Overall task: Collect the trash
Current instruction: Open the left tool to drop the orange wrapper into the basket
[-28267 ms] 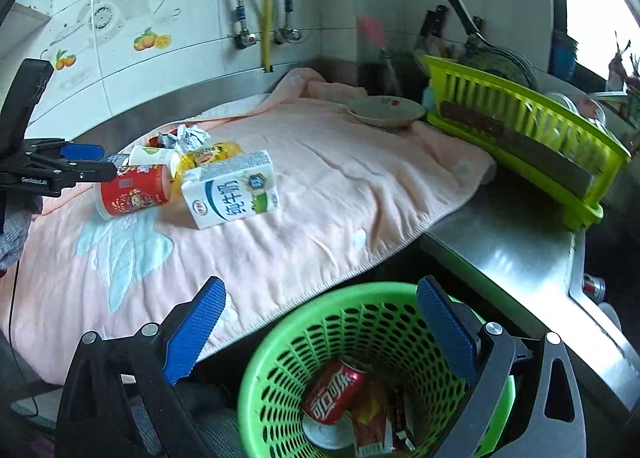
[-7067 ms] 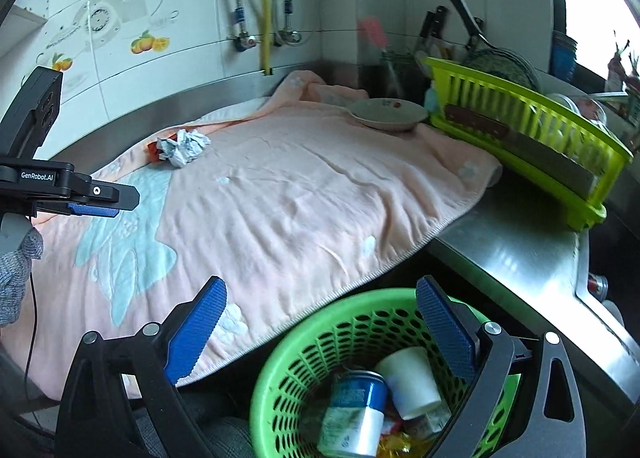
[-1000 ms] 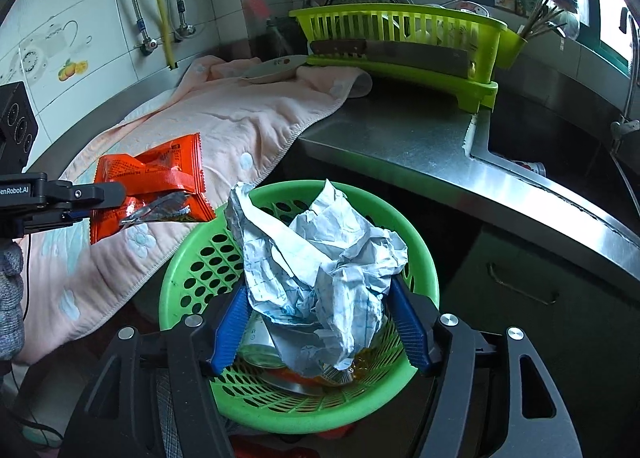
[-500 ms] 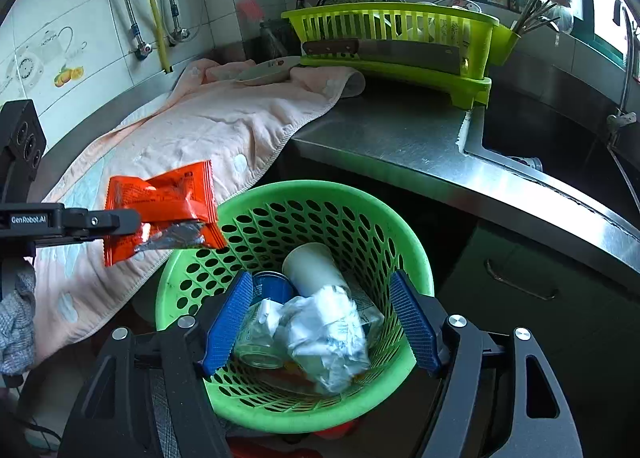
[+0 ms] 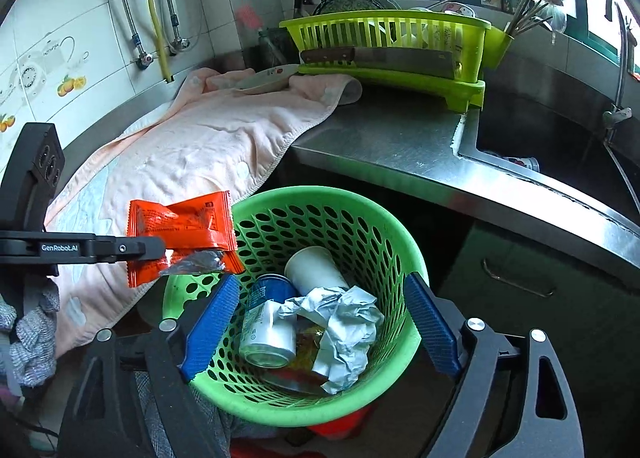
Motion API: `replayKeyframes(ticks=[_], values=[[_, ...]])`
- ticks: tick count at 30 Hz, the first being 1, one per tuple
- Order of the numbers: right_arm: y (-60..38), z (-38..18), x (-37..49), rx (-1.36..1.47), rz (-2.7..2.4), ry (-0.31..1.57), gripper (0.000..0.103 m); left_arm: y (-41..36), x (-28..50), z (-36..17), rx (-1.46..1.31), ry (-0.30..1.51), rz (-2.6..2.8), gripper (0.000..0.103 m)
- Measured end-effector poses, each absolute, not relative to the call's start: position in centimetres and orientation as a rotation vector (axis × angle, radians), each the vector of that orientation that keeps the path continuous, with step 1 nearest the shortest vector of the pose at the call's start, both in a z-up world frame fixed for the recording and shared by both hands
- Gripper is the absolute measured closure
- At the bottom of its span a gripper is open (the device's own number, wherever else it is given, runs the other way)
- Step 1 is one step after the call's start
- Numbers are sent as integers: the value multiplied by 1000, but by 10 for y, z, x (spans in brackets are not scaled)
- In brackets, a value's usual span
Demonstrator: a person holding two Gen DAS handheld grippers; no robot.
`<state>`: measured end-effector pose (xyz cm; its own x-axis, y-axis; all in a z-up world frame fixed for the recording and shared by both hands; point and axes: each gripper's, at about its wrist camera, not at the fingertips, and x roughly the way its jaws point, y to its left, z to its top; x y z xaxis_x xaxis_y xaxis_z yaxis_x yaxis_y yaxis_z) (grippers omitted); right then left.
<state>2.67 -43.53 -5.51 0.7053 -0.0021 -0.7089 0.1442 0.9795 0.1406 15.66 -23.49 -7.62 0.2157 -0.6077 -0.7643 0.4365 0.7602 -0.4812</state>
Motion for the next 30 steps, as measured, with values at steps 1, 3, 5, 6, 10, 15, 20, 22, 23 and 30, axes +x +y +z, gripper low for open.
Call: replayKeyframes(ticks=[1, 3, 5, 6, 10, 15, 20, 22, 23, 30], values=[[-435, -55, 26, 192, -82, 785, 20, -235, 156, -77, -173, 1145, -729, 80], [-434, -55, 26, 194, -79, 785, 19, -236, 157, -78, -167, 1148, -724, 80], [-434, -54, 26, 195, -80, 780, 15, -236, 157, -80, -158, 1154, -718, 79], [-433, -53, 25, 194, -84, 777, 15, -235, 157, -80, -157, 1156, -715, 79], [-431, -52, 25, 197, -95, 770, 13, -235, 156, -80, -154, 1155, -717, 79], [-432, -51, 24, 203, -96, 764, 13, -237, 156, -82, -153, 1161, -722, 75], [-431, -51, 24, 197, -94, 765, 13, -237, 156, -85, -156, 1176, -719, 68], [-430, -51, 24, 195, -93, 764, 13, -237, 156, -86, -155, 1176, -713, 65], [-429, -50, 23, 193, -95, 764, 13, -236, 156, -86, -156, 1176, -715, 65], [-427, -50, 25, 185, -88, 765, 12, -235, 156, -82, -159, 1168, -722, 57]])
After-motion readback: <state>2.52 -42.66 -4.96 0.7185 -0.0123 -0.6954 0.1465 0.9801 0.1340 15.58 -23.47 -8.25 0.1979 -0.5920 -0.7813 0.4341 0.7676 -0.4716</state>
